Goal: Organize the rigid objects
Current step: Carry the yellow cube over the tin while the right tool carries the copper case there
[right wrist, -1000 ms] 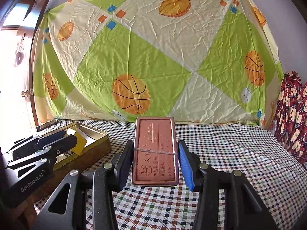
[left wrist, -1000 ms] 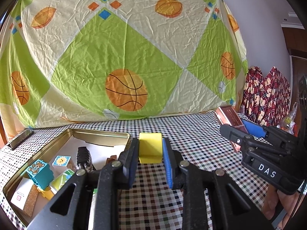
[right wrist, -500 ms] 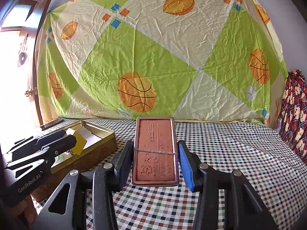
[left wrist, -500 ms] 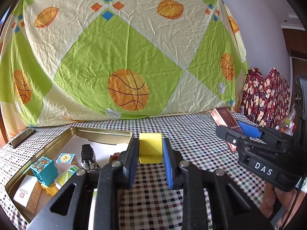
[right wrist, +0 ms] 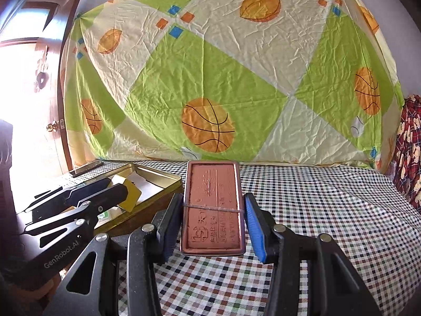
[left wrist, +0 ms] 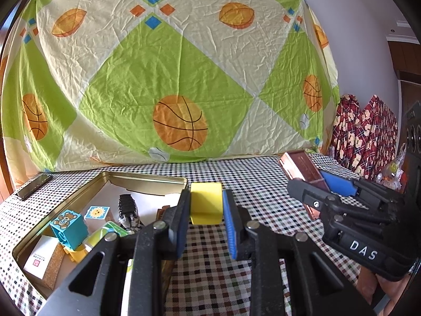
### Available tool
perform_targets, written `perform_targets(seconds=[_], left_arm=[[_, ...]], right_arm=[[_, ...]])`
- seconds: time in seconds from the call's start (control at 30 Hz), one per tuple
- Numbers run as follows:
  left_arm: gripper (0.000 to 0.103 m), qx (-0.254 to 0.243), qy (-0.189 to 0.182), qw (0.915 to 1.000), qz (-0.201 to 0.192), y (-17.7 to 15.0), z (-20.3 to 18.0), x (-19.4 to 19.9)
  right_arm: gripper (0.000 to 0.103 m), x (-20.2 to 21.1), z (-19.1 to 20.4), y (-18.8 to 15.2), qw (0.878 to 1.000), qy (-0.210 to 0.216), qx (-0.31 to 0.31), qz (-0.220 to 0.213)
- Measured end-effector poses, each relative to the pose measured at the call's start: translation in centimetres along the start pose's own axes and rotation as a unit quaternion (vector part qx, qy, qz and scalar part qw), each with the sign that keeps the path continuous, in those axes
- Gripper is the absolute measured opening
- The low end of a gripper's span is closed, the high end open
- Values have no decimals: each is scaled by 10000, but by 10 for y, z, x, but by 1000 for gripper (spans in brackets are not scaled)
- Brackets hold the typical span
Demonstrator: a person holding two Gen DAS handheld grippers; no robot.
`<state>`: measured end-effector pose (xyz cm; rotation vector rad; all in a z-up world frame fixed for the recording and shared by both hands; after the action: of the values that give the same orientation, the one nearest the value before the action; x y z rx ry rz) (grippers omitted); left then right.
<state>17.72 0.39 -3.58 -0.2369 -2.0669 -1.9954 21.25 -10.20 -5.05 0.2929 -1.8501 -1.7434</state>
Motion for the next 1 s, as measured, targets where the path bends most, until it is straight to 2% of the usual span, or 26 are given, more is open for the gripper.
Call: perform_targets(seconds=[1.0], left_arm=[[24, 322, 20, 9995, -62, -5, 37, 24]], right_arm=[[49, 2, 58, 3, 9990, 357, 266, -99]])
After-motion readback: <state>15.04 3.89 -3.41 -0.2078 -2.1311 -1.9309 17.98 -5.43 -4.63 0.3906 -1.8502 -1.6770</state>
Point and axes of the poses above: each gripper's, at about its wrist camera, not at the fingertips, and x roughly against the way its jaws point, z to its left, y to its top, the point moved 10 cm from there along -x, roughly the way its jaws point, and after that the axes turned 1 degree about y, right-handed, at the moved point
